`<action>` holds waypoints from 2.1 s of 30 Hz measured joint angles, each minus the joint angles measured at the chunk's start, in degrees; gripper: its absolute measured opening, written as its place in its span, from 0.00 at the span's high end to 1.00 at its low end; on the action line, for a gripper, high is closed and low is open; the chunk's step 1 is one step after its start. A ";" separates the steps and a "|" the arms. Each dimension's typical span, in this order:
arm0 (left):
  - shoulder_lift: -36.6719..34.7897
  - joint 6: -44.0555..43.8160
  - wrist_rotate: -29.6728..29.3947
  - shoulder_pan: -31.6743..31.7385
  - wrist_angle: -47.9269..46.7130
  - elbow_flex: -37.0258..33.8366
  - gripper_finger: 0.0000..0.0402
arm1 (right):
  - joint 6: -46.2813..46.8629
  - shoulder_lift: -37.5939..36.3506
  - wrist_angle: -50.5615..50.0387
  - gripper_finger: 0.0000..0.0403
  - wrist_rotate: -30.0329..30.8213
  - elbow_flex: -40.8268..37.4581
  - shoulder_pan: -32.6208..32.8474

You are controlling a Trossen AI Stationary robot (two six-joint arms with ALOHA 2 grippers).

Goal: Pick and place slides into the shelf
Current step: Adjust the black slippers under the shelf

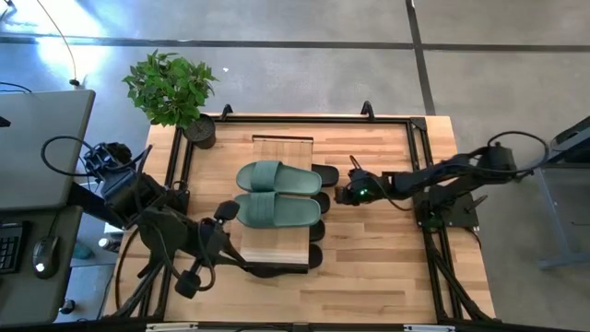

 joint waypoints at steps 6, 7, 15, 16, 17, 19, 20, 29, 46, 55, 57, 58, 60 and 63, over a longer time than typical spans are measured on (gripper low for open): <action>-0.02 0.55 0.37 0.00 -0.03 0.00 1.00 | 1.40 2.99 1.63 1.00 -1.31 0.00 -0.02; -0.18 0.83 0.37 0.00 -0.08 -0.02 1.00 | 1.53 3.39 1.74 1.00 -1.41 0.00 -0.02; -0.64 1.89 0.15 0.02 0.44 -0.02 1.00 | 0.72 7.42 5.28 1.00 -2.77 2.87 -0.39; -0.72 1.89 -0.08 0.02 0.47 -0.02 1.00 | -0.01 8.40 4.85 1.00 -3.22 3.90 -0.39; -0.72 1.89 -0.29 0.02 0.47 -0.02 1.00 | -0.66 9.34 4.71 1.00 -3.63 4.82 -0.39; -0.70 1.69 -0.37 0.02 0.47 -0.02 1.00 | -1.80 11.11 4.49 1.00 -4.06 6.68 -0.39; -0.68 1.49 -0.39 0.02 0.47 -0.02 1.00 | -2.19 11.74 4.42 1.00 -4.19 7.46 -0.36; -0.68 -0.54 -0.70 0.02 0.69 -0.02 1.00 | -5.53 9.66 -6.35 1.00 -1.75 8.57 0.00; -0.66 0.83 -1.33 0.02 0.56 -0.02 1.00 | -12.26 -9.76 -31.73 1.00 7.20 8.52 -9.13; -0.66 1.25 -1.62 0.02 0.91 -0.02 1.00 | -18.72 -2.81 -24.17 1.00 -3.24 8.54 -21.00; -0.66 1.25 -1.64 0.02 0.91 -0.02 1.00 | -19.31 -1.02 -22.00 1.00 -5.23 8.52 -21.64; -0.66 1.25 -1.64 0.02 0.91 -0.02 1.00 | -19.33 -0.19 -21.20 1.00 -5.75 8.52 -21.74; -0.66 1.28 -1.68 0.02 0.91 -0.02 1.00 | -19.13 1.56 -18.92 1.00 -6.57 8.52 -21.77; -0.66 1.33 -1.71 0.89 0.92 -0.02 1.00 | -18.46 3.71 -15.41 1.00 -7.40 8.52 -21.77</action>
